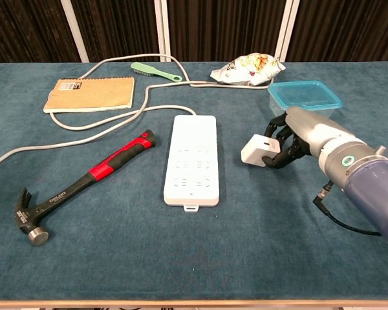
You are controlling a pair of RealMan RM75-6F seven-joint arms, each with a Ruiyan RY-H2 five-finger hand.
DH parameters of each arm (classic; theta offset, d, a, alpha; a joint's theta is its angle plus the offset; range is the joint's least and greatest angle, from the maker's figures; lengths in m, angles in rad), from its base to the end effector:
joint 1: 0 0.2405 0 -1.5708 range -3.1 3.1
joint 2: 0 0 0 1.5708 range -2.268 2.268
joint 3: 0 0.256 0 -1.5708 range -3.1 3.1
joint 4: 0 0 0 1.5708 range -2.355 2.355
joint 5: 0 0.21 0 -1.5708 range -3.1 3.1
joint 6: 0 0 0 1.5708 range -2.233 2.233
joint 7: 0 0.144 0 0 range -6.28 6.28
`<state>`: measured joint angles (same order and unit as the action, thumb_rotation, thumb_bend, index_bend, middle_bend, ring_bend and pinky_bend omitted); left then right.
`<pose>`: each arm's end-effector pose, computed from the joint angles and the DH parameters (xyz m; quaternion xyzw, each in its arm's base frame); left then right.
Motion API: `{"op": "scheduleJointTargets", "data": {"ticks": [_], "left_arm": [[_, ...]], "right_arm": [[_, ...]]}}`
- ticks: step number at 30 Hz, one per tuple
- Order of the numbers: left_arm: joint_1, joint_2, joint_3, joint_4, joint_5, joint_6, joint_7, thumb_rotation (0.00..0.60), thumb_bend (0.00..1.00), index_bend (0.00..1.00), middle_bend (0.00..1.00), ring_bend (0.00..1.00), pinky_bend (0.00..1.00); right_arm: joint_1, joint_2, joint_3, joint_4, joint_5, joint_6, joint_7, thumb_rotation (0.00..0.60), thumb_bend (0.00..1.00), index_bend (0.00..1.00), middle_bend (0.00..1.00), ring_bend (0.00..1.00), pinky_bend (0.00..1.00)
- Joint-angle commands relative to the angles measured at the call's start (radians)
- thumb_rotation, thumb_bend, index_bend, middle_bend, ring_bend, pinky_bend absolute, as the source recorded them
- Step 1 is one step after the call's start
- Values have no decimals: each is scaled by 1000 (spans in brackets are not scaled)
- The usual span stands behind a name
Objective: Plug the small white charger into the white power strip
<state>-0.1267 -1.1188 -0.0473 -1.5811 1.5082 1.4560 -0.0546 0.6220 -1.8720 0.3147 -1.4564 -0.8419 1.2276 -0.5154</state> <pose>-0.3101 0.1941 0.1577 -0.6045 -0.3898 -0.4006 0.5676 -0.1418 -0.3139 -0.0647 0.5778 -0.5289 0.3861 0.4872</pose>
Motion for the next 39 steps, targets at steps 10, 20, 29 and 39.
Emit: {"op": "scheduleJointTargets", "data": {"ticks": [10,20,29,39], "left_arm": [[0,-1,3,-5,3,2,5,600,0,0,0,0,0],[-2,-1,2,-14,-10,-9,2,600,0,0,0,0,0],[-6,-4,-2,-19,-28,-23,10,600,0,0,0,0,0],[-11,0,-2,-24,-33,-35,-5,600,0,0,0,0,0]], "right_arm": [[95,122,45,-220,24,25,-274,600,712,830,707,357,0],[230,75,153,-247,310,107,-534,600,713,837,736,392,0],[388,-27,286,-186,529,234,-672,600,722,846,747,401,0],[485,-116,362,-101,632,344,-701,600,721,851,751,404,0]]}}
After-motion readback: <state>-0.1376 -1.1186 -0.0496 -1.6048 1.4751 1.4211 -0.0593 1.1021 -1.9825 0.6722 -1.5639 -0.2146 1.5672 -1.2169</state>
